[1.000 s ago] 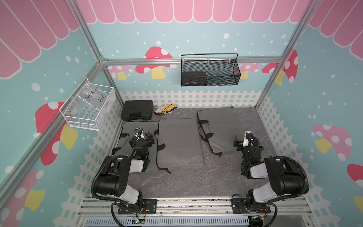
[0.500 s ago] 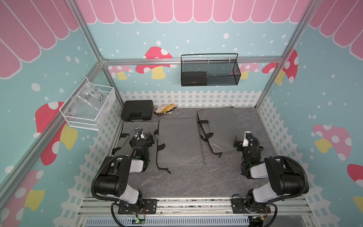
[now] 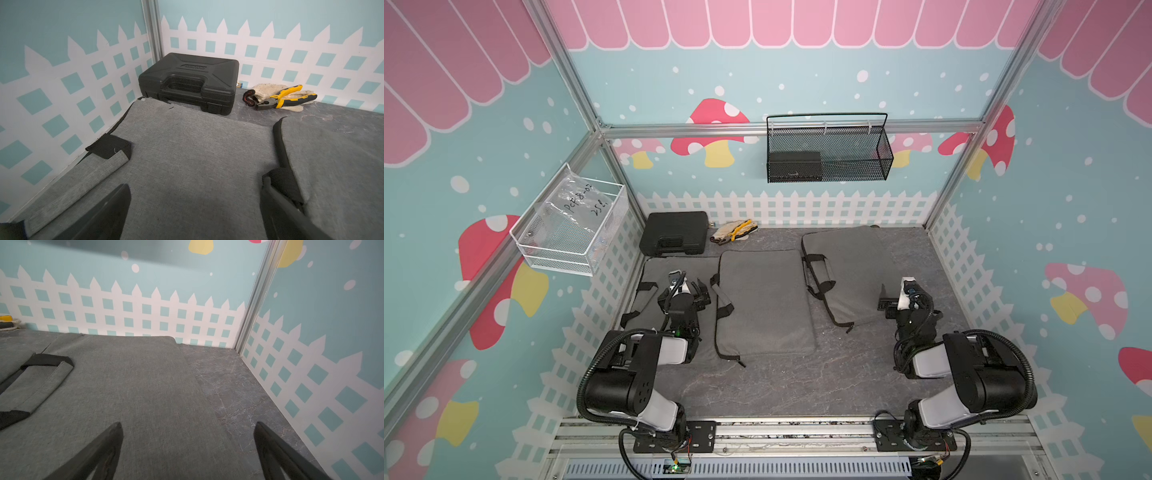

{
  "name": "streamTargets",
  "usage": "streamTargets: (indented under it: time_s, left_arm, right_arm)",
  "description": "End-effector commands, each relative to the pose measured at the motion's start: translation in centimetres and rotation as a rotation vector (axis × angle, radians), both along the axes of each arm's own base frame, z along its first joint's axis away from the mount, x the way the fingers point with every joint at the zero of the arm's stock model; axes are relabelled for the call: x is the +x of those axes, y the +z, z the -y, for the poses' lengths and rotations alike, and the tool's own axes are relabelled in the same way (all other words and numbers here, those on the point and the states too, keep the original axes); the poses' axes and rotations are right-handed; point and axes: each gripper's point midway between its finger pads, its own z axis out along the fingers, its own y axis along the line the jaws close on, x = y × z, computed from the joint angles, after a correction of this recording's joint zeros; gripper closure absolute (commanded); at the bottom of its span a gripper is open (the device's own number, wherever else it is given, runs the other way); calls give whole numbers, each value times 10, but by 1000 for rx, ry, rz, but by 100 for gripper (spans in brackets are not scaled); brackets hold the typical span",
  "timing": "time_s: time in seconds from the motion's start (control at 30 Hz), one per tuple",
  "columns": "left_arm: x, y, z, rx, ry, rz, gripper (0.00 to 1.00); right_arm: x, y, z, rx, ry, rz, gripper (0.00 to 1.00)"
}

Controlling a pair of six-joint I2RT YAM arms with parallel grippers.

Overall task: Put the mouse into the laptop bag
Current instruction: Reset both arms

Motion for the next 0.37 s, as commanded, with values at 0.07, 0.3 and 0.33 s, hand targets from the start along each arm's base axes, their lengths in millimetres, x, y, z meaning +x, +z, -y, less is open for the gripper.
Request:
streamTargets:
  time_s: [0.07,0.3,0.33]
  left_arm:
    - [3,5,1,20,-12,10,1]
    - [3,5,1,20,-12,10,1]
    - [3,5,1,20,-12,9,1]
  right_arm:
    - [5,-4,-5,-12,34,-25,1]
    - [2,-2,-5,-15,33,-14,0]
    - [0,0,-7,-21,45,-3,0]
